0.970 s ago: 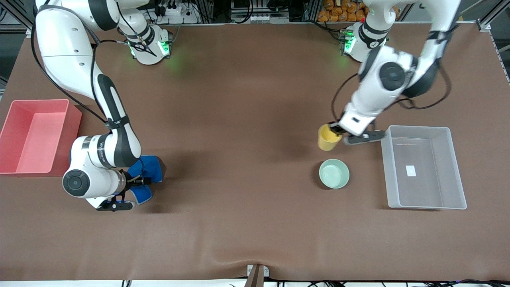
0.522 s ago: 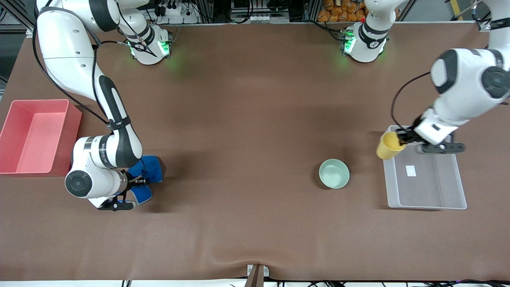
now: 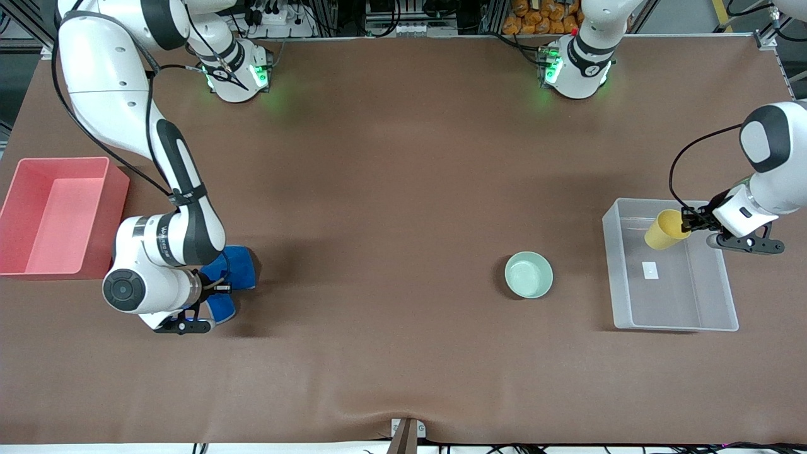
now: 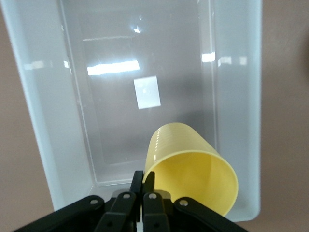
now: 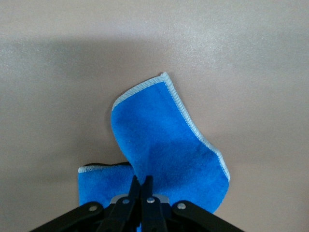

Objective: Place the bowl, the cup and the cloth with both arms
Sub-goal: 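Carry the cup into the clear bin while the right gripper lifts the cloth, then release the cup and reach the green bowl while the right gripper carries the cloth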

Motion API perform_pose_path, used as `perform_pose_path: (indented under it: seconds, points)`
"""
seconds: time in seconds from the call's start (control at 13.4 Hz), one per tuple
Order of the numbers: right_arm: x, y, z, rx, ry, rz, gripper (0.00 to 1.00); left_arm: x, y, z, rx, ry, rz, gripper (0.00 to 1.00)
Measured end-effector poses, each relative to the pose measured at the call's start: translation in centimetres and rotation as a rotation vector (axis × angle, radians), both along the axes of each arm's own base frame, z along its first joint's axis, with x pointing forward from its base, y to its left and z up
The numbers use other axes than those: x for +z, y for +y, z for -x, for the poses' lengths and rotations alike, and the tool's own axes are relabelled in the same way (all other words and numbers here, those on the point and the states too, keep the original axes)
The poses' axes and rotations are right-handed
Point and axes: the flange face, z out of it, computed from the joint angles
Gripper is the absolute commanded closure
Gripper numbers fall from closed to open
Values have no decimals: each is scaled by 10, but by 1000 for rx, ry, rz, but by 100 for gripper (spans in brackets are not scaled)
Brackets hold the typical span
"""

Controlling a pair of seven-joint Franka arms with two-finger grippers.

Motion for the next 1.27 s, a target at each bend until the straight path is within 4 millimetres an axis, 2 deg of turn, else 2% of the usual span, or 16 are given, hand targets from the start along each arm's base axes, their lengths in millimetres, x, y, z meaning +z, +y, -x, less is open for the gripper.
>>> perform_pose_path:
  seconds: [0.15, 0.37, 0.6, 0.67, 0.75, 0.82, 0.9, 1.12, 1.27]
  points:
    - [2, 0, -1, 0, -5, 0, 100, -22, 6, 2, -23, 31, 30, 100]
    - [12, 1, -6, 1, -26, -3, 100, -48, 3, 4, -45, 69, 58, 100]
    - [40, 0, -10, -1, -62, -7, 100, -68, 3, 6, -83, 101, 49, 97]
    - [52, 0, -10, -1, -69, -9, 100, -71, 2, 6, -87, 104, 51, 86]
    - [66, 0, -10, -1, -71, -11, 100, -72, 1, 5, -88, 105, 53, 69]
    - [79, 0, -8, -2, -73, -13, 100, -72, 0, 5, -90, 105, 54, 26]
    - [93, 0, -7, -2, -76, -15, 100, -72, 0, 4, -90, 103, 54, 0]
    - [134, -1, 2, -4, -65, -19, 100, -59, 2, -7, -90, 72, 47, 0]
    - [164, -3, 12, -6, -48, -21, 100, -36, 2, -22, -95, 26, 34, 0]
